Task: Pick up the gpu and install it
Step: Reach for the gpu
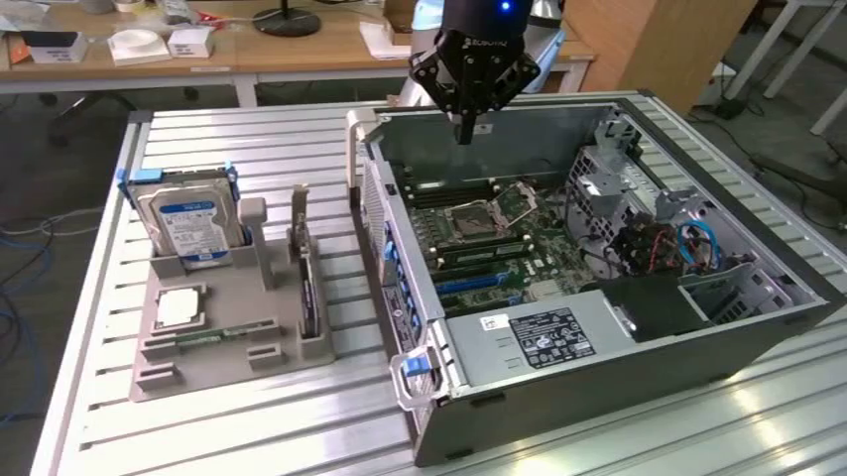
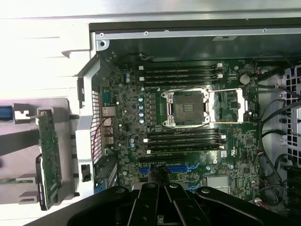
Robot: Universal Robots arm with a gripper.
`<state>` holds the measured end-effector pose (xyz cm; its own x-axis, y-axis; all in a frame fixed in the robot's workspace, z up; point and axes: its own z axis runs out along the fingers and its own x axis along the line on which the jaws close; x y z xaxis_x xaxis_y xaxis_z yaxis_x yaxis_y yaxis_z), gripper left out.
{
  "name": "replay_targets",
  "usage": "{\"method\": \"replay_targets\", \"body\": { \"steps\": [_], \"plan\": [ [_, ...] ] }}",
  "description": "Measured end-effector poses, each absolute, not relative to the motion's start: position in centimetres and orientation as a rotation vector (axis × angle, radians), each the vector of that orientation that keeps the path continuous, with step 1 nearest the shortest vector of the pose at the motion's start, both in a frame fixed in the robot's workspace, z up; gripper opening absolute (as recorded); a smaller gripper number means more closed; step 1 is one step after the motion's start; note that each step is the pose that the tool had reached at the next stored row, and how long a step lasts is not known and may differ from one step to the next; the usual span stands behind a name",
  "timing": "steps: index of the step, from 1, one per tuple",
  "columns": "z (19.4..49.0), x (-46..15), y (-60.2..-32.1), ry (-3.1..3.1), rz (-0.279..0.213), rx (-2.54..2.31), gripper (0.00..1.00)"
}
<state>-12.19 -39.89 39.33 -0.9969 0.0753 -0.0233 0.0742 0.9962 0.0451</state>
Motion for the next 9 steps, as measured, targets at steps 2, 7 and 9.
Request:
{"method": "replay_targets", "body": {
  "steps": [2,7,9],
  "plan": [
    [39.3,-12.2,-39.9,3.114,0.069,0.117,0.10],
    [39.3,-13.0,-39.9,3.114,0.069,0.117,0.10],
    [39.3,-13.4,-39.9,3.114,0.069,0.117,0.10]
  ]
}}
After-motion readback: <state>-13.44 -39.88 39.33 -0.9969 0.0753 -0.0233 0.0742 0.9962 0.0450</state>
